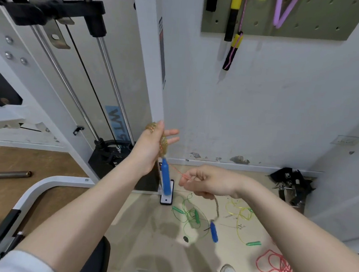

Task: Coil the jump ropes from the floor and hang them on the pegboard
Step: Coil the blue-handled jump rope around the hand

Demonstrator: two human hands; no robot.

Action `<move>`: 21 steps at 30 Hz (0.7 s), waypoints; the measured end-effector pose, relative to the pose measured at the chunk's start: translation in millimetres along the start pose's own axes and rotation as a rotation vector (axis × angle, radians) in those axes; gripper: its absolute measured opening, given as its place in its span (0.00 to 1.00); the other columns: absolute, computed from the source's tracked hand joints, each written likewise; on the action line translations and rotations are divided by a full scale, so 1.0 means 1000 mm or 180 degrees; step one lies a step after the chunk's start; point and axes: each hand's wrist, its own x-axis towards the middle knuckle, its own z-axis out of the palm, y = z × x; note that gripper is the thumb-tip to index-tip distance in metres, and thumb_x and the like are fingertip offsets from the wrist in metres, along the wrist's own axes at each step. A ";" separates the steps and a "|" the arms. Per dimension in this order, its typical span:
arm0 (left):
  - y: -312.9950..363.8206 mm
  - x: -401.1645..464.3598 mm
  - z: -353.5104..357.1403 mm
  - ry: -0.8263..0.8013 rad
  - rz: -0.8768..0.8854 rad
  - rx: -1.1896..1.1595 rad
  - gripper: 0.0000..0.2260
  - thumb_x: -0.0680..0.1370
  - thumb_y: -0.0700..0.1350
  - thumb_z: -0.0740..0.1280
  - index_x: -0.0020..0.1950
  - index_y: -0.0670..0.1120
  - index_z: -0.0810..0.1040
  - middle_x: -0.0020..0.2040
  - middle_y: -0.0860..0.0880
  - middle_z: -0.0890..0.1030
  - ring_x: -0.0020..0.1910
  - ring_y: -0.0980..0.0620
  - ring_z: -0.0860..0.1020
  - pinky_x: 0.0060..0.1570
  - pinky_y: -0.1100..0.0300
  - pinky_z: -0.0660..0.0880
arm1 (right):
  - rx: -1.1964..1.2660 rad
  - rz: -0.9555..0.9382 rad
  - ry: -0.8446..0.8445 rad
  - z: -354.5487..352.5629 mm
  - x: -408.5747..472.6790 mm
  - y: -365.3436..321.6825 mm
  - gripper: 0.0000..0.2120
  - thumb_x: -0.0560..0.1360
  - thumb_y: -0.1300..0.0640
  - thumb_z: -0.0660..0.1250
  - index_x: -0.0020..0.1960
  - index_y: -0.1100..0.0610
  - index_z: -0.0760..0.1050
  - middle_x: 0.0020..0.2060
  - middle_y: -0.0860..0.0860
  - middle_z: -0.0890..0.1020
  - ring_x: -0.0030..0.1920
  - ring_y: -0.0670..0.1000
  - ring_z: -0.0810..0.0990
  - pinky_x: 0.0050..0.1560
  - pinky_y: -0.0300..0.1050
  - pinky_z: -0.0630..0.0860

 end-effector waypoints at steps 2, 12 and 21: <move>-0.018 0.005 -0.008 0.0081 -0.0117 0.0926 0.18 0.82 0.52 0.53 0.63 0.39 0.69 0.51 0.45 0.82 0.43 0.52 0.82 0.47 0.59 0.73 | 0.0159 -0.0170 -0.0097 -0.005 -0.005 -0.010 0.08 0.77 0.58 0.63 0.52 0.62 0.76 0.23 0.44 0.66 0.23 0.43 0.63 0.24 0.34 0.59; -0.005 -0.047 0.018 -0.2510 -0.1135 0.0455 0.35 0.72 0.69 0.47 0.53 0.45 0.83 0.25 0.45 0.79 0.22 0.53 0.75 0.48 0.62 0.76 | 0.1164 -0.0501 0.1091 -0.039 0.009 0.001 0.06 0.75 0.60 0.66 0.39 0.58 0.76 0.23 0.47 0.69 0.24 0.44 0.64 0.28 0.37 0.61; 0.006 -0.018 0.014 -0.0644 -0.0031 -0.1417 0.21 0.80 0.54 0.50 0.66 0.46 0.70 0.52 0.47 0.82 0.50 0.52 0.82 0.57 0.57 0.72 | 0.0585 -0.0233 0.0697 0.006 0.019 0.002 0.18 0.80 0.58 0.57 0.32 0.53 0.72 0.20 0.46 0.70 0.21 0.45 0.65 0.27 0.41 0.62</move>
